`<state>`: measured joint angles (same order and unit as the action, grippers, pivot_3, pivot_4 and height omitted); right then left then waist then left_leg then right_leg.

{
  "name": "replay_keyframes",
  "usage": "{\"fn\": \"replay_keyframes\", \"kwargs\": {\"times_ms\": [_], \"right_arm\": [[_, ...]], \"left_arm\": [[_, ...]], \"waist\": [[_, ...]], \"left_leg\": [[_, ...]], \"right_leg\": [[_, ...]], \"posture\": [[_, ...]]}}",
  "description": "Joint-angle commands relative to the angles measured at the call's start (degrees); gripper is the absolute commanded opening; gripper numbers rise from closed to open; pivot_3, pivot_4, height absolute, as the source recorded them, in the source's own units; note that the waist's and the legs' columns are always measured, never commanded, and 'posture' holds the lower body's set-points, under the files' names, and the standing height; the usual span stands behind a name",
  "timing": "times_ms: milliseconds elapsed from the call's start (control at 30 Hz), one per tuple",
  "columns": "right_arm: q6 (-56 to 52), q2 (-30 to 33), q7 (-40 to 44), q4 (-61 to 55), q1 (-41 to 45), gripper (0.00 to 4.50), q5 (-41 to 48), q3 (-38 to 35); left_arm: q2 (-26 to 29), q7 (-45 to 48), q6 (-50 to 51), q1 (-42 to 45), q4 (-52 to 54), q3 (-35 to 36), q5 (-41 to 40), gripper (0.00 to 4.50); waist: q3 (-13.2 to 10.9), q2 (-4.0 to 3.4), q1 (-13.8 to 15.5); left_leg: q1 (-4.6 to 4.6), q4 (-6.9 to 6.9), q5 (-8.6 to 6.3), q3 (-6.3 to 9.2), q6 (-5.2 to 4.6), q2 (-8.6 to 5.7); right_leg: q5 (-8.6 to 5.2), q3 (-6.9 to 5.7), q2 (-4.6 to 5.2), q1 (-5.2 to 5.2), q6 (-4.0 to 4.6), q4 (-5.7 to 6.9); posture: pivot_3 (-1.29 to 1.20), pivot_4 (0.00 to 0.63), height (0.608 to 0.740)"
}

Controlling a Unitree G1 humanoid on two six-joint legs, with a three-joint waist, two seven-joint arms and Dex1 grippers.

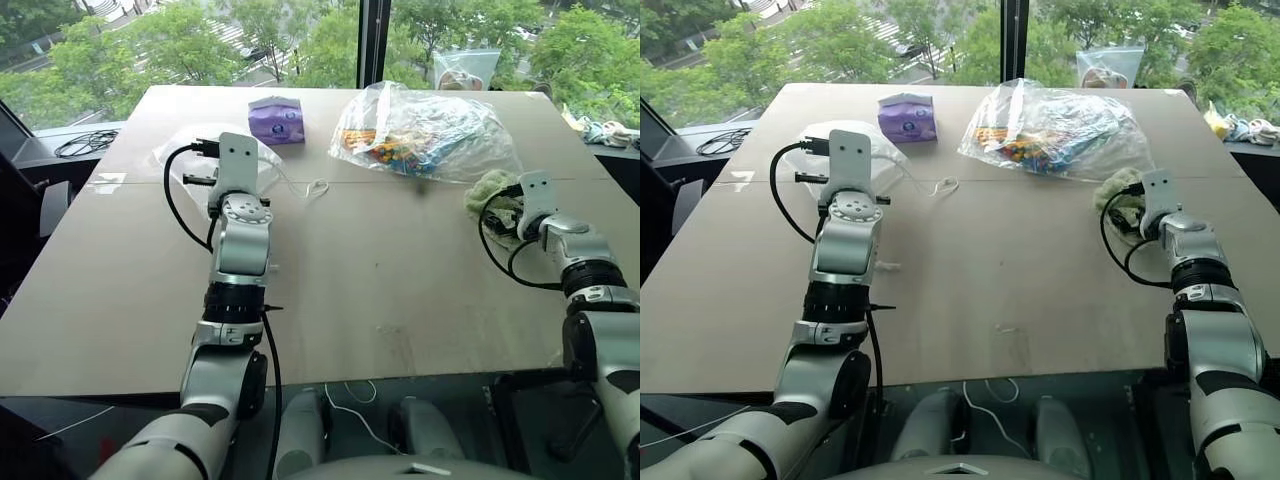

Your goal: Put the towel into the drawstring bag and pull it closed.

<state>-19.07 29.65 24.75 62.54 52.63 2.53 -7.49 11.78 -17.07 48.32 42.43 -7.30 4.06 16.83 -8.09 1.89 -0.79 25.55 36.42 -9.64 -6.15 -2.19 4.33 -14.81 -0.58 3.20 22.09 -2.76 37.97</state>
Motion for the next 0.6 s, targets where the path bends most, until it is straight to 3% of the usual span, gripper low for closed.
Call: {"fn": "replay_keyframes", "kwargs": {"times_ms": [33,267,367,467,600], "right_arm": [[-3.9,-0.7,-1.3,4.8,-2.1,3.31,0.9,-1.3],[-4.9,-0.8,-0.8,3.2,-2.3,0.57,2.9,-3.7],[-6.9,-1.9,7.7,-5.0,-3.7,0.37,7.0,-4.2],[-17.4,-3.2,19.8,-26.5,-9.7,0.37,16.5,-2.7],[-28.0,-3.7,24.4,-49.7,-16.7,0.37,24.8,0.0]], "left_arm": [[0.0,-0.4,-0.3,0.5,3.0,0.2,0.9,0.00],[-0.1,1.2,-0.8,2.6,1.1,1.4,-1.2,0.00],[0.0,2.1,-0.3,3.9,0.3,2.8,-2.9,0.00],[0.1,4.3,0.5,5.3,-0.1,4.2,-5.0,0.00],[0.7,8.1,2.1,6.6,0.1,5.2,-7.7,0.00]], "waist": [[0.0,0.01,0.0],[0.0,0.01,-0.2],[0.0,0.02,-0.2],[0.0,-0.03,-0.9],[-0.4,-0.60,-1.4]], "left_leg": [[0.01,0.00,0.00,0.03,0.00,0.00],[0.04,-0.16,-0.01,0.13,0.01,0.06],[0.08,-0.19,-0.01,0.13,0.01,0.06],[0.18,-0.23,-0.01,0.11,0.00,0.09],[0.42,-0.34,0.09,0.11,-0.13,0.17]], "right_leg": [[0.00,-0.02,0.04,0.00,0.00,0.00],[-0.01,-0.09,0.00,0.02,0.02,-0.02],[-0.01,-0.10,-0.01,0.06,0.02,-0.03],[-0.01,-0.04,-0.06,0.18,0.01,-0.05],[0.00,-0.01,-0.18,0.50,0.00,0.06]], "posture": [[0.00,0.150,0.740],[0.00,0.150,0.740],[0.00,0.150,0.740],[0.00,0.150,0.740],[0.00,0.150,0.740]]}}
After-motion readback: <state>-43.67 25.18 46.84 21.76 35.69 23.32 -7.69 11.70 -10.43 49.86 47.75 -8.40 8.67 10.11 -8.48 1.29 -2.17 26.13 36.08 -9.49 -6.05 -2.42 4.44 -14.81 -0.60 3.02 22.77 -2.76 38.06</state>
